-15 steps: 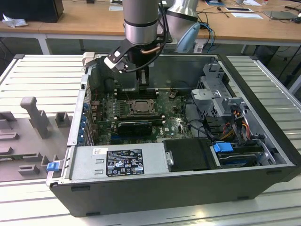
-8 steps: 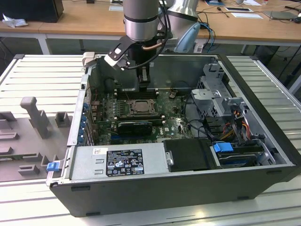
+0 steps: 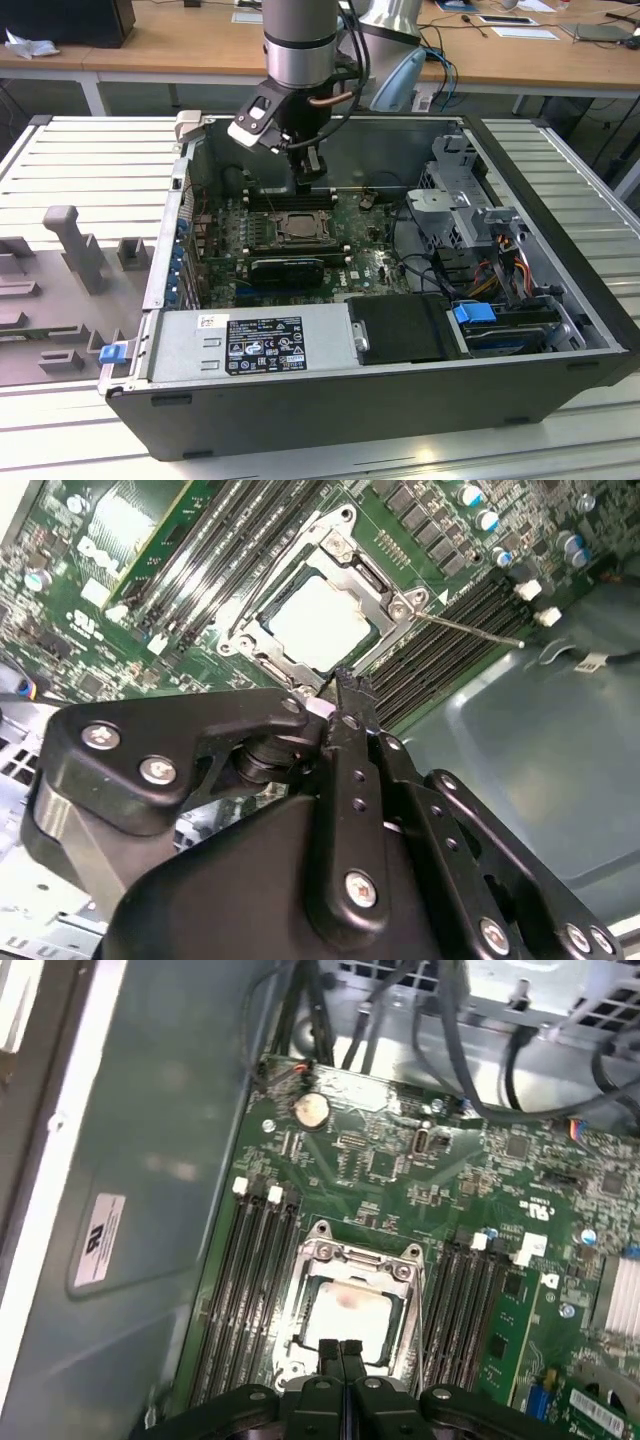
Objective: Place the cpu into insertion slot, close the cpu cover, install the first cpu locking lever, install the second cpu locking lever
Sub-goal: 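Install the first cpu locking lever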
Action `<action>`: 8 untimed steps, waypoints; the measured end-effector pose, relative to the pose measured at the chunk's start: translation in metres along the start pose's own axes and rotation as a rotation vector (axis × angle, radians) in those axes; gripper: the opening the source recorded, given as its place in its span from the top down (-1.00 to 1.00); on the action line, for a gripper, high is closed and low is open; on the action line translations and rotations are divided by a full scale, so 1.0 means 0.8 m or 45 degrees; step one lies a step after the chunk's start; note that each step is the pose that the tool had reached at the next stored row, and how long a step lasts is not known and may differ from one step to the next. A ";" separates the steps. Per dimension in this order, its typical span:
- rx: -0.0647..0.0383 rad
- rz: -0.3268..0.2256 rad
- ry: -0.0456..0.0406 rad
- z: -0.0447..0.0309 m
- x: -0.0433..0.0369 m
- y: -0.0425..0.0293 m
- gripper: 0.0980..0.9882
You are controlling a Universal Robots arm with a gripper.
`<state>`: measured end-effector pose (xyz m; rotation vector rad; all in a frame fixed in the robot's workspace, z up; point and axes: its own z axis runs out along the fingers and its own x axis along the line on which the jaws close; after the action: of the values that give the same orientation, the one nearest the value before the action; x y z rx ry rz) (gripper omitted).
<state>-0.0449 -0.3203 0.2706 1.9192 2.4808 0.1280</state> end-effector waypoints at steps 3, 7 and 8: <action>0.002 -0.037 0.002 0.0000 0.000 0.0000 0.98; 0.005 -0.096 0.006 0.0000 0.000 0.0000 0.98; 0.005 -0.104 0.007 0.0000 0.000 0.0000 0.98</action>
<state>-0.0449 -0.3203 0.2706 1.8175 2.5603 0.1280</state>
